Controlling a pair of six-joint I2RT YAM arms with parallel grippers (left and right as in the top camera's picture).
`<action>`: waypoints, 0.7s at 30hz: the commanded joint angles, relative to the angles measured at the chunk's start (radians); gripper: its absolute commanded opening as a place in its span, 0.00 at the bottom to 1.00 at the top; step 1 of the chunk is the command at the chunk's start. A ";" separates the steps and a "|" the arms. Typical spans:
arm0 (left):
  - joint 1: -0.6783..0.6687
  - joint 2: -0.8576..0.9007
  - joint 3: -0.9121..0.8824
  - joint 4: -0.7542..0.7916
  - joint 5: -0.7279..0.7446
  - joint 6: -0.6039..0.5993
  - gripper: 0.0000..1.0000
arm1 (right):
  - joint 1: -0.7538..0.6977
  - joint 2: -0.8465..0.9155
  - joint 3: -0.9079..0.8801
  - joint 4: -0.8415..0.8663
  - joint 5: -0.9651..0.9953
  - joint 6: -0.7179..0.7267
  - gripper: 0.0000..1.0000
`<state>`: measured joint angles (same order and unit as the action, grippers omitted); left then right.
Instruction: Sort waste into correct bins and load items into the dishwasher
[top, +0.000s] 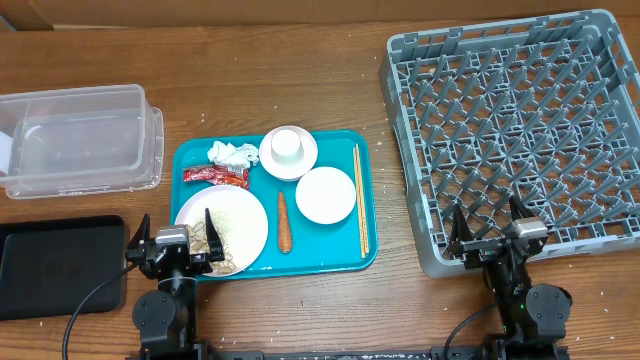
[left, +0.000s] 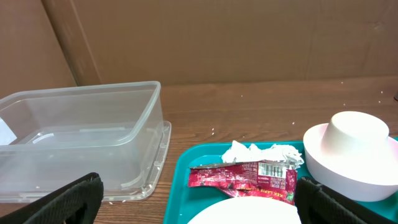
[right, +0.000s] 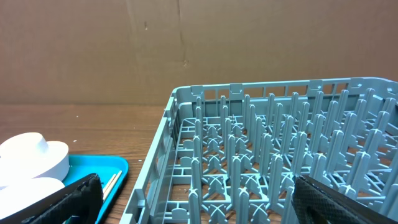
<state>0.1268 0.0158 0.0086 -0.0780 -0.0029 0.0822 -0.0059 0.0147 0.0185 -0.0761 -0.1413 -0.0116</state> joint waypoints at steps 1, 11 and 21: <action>0.004 -0.011 -0.003 0.000 0.012 0.013 1.00 | -0.003 -0.012 -0.010 0.003 0.009 -0.004 1.00; 0.004 -0.011 -0.003 0.039 0.301 -0.271 1.00 | -0.003 -0.012 -0.010 0.003 0.009 -0.004 1.00; 0.004 -0.011 0.035 0.238 0.559 -0.341 1.00 | -0.003 -0.012 -0.010 0.003 0.009 -0.004 1.00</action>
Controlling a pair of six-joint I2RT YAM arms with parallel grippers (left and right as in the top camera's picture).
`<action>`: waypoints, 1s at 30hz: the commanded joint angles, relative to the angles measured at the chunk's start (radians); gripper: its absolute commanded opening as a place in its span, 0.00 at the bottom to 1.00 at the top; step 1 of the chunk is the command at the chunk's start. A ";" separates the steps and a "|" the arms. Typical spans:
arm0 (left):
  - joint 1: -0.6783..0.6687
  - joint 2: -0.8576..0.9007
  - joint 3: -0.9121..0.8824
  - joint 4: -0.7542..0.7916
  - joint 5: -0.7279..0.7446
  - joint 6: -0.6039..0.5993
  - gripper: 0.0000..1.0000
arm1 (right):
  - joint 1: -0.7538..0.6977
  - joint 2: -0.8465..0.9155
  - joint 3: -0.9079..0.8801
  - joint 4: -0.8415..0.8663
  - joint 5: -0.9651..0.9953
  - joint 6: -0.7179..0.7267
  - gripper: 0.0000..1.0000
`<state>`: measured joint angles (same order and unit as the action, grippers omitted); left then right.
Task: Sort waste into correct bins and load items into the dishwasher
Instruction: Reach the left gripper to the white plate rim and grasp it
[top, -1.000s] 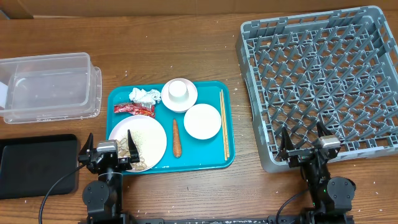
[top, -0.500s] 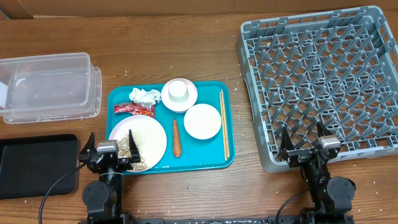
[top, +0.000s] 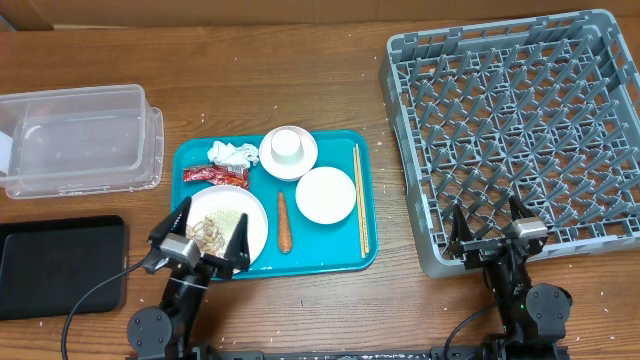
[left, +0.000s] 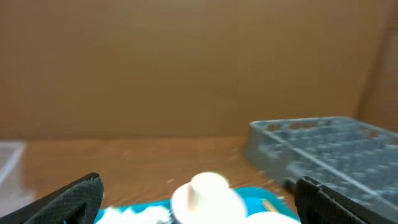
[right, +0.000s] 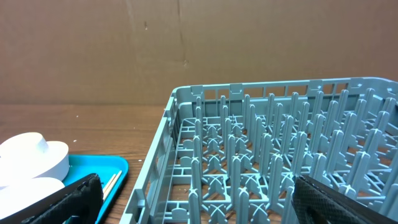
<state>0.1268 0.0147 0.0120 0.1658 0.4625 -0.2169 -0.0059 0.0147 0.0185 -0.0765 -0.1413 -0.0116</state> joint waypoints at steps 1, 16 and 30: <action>0.004 -0.010 0.053 -0.024 0.078 -0.042 1.00 | -0.003 -0.012 -0.010 0.004 0.008 -0.004 1.00; 0.004 0.476 0.715 -0.655 0.107 0.015 1.00 | -0.003 -0.012 -0.010 0.004 0.009 -0.004 1.00; -0.004 1.055 1.180 -1.092 0.333 0.033 1.00 | -0.003 -0.012 -0.010 0.004 0.009 -0.004 1.00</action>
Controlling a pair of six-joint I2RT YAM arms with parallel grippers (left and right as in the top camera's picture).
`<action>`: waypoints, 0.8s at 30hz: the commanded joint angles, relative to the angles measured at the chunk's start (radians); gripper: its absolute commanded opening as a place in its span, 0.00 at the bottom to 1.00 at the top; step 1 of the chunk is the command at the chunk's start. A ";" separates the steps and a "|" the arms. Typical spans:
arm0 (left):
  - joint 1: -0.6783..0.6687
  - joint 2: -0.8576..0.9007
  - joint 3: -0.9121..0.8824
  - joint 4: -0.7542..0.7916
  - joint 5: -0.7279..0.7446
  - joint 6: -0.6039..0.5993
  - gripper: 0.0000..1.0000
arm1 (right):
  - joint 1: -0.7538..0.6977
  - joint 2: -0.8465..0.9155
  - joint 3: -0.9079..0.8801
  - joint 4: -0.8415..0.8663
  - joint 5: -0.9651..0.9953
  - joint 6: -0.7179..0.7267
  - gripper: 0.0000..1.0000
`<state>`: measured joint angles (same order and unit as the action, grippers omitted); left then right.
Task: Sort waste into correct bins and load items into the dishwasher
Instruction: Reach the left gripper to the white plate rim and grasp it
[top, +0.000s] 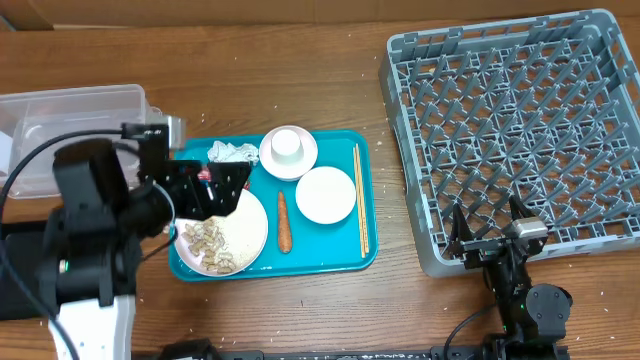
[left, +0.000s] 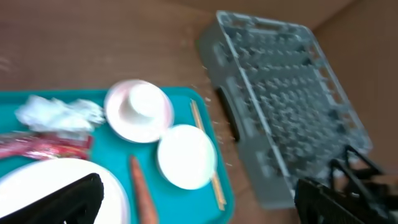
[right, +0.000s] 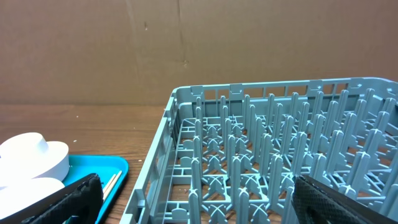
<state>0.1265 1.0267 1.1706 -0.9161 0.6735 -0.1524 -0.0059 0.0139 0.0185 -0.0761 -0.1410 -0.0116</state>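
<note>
A teal tray (top: 340, 255) holds a plate of food scraps (top: 222, 238), a carrot (top: 283, 222), a small white plate (top: 326, 194), an upturned white cup on a saucer (top: 288, 150), chopsticks (top: 360, 200), a crumpled napkin (top: 232, 152) and a red wrapper (left: 43, 148). My left gripper (top: 205, 192) hangs open and empty above the tray's left half, largely hiding the wrapper from overhead. The grey dish rack (top: 515, 130) stands at the right. My right gripper (top: 490, 232) rests open at the rack's near edge. The left wrist view is blurred.
A clear plastic bin (top: 70, 140) sits at the far left. A black tray (top: 20, 262) lies in front of it, mostly covered by my left arm. Cardboard walls stand behind the table.
My left arm has risen from the tray's near left corner and now hangs over the tray's left half, its camera looking down on the tray. The right arm has not moved.
Both grippers rested open at the table's front edge, the left facing the bin and wrapper. Then the left had turned toward the cup and rack. Now it is raised over the tray, open and empty. Nothing on the tray has moved.
</note>
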 joint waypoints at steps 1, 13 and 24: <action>-0.012 0.058 0.021 -0.026 0.095 -0.039 1.00 | -0.003 -0.011 -0.010 0.003 0.008 -0.004 1.00; -0.468 0.155 0.021 -0.180 -0.765 -0.394 1.00 | -0.003 -0.011 -0.010 0.003 0.008 -0.004 1.00; -0.525 0.427 0.021 -0.151 -0.823 -0.394 1.00 | -0.003 -0.011 -0.010 0.003 0.008 -0.004 1.00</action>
<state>-0.3962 1.3750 1.1717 -1.0565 -0.1009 -0.5255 -0.0059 0.0139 0.0185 -0.0757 -0.1410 -0.0113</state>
